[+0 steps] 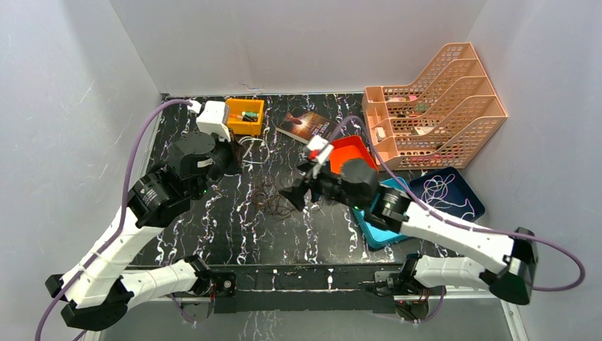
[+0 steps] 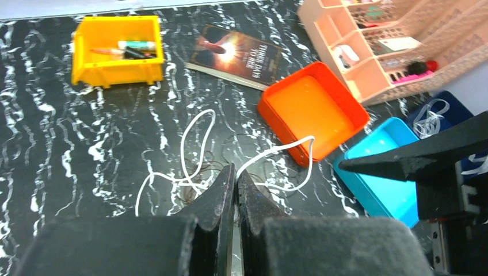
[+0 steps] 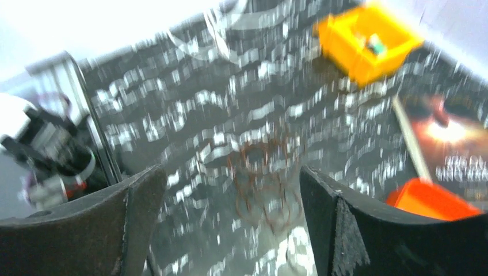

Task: Untangle the cables
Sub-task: Place the cable in the bin.

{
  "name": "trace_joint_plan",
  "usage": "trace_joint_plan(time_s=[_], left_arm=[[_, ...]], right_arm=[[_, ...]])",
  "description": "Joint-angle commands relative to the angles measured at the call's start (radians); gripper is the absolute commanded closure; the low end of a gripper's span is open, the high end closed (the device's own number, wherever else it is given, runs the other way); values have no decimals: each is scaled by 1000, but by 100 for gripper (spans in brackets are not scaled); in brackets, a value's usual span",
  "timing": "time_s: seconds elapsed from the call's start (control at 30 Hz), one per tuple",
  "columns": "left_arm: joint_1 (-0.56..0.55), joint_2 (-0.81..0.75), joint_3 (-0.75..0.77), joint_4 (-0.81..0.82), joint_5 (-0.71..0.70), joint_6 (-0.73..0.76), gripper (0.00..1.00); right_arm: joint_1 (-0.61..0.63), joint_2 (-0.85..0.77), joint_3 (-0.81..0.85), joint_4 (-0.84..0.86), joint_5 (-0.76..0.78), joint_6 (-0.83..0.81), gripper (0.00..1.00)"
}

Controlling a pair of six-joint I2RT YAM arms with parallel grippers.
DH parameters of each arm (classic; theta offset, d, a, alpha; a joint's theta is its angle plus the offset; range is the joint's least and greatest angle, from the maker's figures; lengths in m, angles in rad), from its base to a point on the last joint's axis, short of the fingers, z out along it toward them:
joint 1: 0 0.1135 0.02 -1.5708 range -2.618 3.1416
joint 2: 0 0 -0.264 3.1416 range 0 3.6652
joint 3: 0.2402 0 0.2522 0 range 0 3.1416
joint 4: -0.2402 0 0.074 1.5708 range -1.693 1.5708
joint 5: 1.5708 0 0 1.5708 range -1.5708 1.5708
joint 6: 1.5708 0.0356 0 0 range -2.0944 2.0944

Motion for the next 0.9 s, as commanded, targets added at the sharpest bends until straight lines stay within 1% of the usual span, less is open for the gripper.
trace_joint_plan(time_s=[0.0,0.03,0.07,0.23,0.4,0.5,0.63,0.73,0.77,0.87], left_arm=[[-4,-12,17,62,159,32,100],[-4,-10,16,68,173,33,100],[-4,-7,15,69,184,33,100],[-4,9,12,76,217,35,100],[-4,18,14,88,252,41,100],[-4,19,12,95,262,41,100],[-4,24,20,99,290,42,100],[-4,19,17,112,323,45,100],[-4,18,18,115,328,47,100],[-4,14,31,113,340,50,100]], right_arm=[[2,-118,-169,681,-22,39,10],[2,-115,-185,738,-9,55,10],[2,-107,-181,757,6,69,11],[2,-44,-115,777,-3,108,13],[2,34,-45,754,83,143,19],[2,75,0,711,144,165,26],[2,111,15,675,328,172,40],[-3,143,5,698,475,167,47],[-8,151,-3,715,506,165,51],[-37,174,-4,701,539,163,55]])
